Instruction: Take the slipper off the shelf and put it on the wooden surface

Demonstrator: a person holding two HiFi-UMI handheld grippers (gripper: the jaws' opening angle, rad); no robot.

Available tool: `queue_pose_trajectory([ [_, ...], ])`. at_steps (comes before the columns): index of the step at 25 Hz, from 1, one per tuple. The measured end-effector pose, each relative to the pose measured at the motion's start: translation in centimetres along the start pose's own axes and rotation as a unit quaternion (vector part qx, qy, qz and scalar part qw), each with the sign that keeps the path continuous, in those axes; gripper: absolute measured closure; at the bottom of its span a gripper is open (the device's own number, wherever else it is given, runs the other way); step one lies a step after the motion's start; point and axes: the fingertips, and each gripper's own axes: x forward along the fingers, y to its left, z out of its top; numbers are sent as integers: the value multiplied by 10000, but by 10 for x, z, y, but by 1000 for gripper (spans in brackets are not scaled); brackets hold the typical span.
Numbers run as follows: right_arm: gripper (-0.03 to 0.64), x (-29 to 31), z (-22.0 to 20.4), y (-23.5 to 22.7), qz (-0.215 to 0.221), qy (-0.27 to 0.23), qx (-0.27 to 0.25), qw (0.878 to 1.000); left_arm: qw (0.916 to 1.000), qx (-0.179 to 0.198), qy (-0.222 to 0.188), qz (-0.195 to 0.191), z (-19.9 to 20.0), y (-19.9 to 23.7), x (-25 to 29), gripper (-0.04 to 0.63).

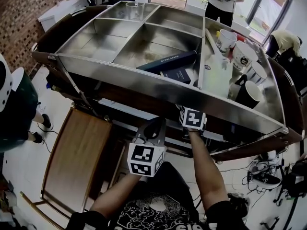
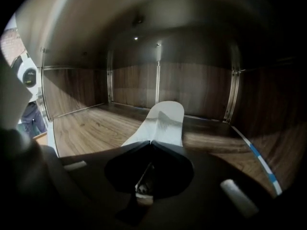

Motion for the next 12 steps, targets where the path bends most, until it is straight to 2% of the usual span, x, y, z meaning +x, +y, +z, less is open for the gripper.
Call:
queue_pose_trajectory([
  [12,609,-47,-1,9,-6,-35,132,9999,9998,17,138,166,21,-11,-9,591],
])
